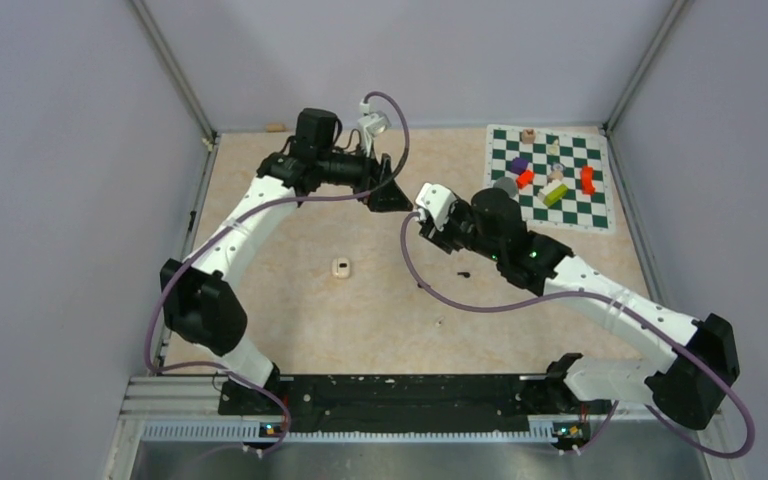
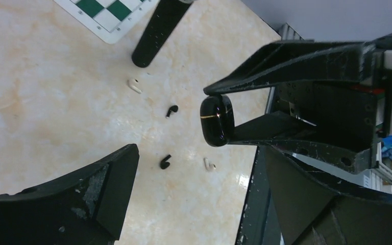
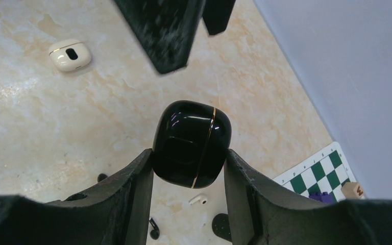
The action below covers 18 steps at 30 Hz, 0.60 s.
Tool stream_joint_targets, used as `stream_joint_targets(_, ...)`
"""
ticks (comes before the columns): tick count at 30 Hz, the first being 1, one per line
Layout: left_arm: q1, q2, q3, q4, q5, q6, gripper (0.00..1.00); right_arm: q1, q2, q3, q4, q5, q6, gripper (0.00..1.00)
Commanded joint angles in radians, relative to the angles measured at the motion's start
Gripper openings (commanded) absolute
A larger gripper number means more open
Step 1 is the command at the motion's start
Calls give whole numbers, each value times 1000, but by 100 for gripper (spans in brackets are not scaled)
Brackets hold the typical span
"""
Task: Insert the wireless bluetooth earbuds into the charging case
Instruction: Pass from the right arm to the left
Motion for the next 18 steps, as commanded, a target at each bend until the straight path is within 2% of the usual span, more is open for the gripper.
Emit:
stream_joint_targets(1,-40,-26,-63,67,20,-39,97,-8,-48,-2,100,5,-8,38)
stream_joint_targets(11,-110,12,-61,66,-1,-33,88,-8,-69,-17,110,-11,-5,38)
stream_joint_targets(18,-120,30,-41,75,-13,-52,83,-7,-73,-20,97,-41,-4,38)
